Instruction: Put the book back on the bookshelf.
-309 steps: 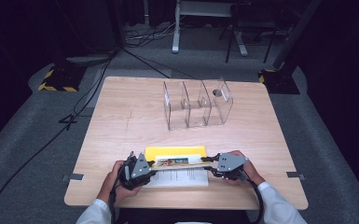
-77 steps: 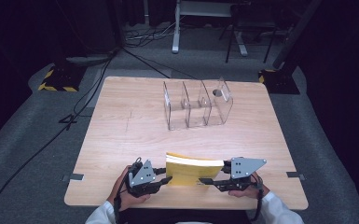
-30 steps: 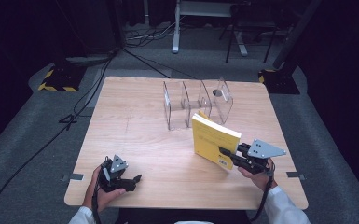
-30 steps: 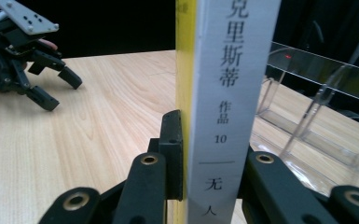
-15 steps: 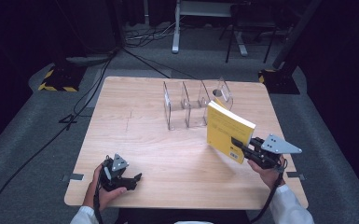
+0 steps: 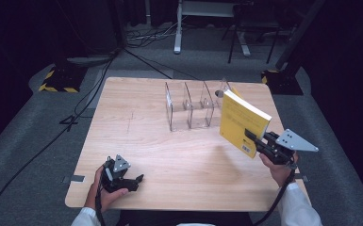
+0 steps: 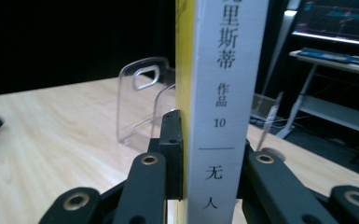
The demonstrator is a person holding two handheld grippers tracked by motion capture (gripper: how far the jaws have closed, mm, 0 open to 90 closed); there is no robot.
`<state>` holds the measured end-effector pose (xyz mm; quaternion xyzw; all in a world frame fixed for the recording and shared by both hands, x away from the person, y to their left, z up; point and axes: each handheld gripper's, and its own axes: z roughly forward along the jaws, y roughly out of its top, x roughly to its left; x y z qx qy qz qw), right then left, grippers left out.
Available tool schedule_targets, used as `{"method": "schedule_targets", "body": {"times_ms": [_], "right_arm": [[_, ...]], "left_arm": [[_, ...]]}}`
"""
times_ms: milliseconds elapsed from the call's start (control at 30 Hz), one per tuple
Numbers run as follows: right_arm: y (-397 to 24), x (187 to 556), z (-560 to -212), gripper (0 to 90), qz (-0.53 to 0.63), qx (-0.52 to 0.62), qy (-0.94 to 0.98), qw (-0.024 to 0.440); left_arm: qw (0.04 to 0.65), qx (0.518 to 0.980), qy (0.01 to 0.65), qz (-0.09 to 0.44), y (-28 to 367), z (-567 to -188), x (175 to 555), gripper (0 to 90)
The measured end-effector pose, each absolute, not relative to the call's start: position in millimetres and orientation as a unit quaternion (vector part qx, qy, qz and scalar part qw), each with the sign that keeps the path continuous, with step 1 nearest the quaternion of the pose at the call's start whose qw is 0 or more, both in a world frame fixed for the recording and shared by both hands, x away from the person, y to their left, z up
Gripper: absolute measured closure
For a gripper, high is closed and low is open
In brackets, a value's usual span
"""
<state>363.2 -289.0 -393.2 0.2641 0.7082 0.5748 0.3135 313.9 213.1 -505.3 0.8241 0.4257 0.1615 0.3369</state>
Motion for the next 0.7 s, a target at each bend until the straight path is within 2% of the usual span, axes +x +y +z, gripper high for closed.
{"method": "schedule_targets", "body": {"times_ms": [300,700], "right_arm": [[-290,386,-376,76.4,0.578,0.28,0.688,0.338],[-265,433,-358,76.4,0.564,0.303,0.682,0.355]], "left_arm": [[0.335,0.826,0.422,0.165,213,-505,315,15.1],[0.334,0.826,0.422,0.164,213,-505,315,15.6]]}}
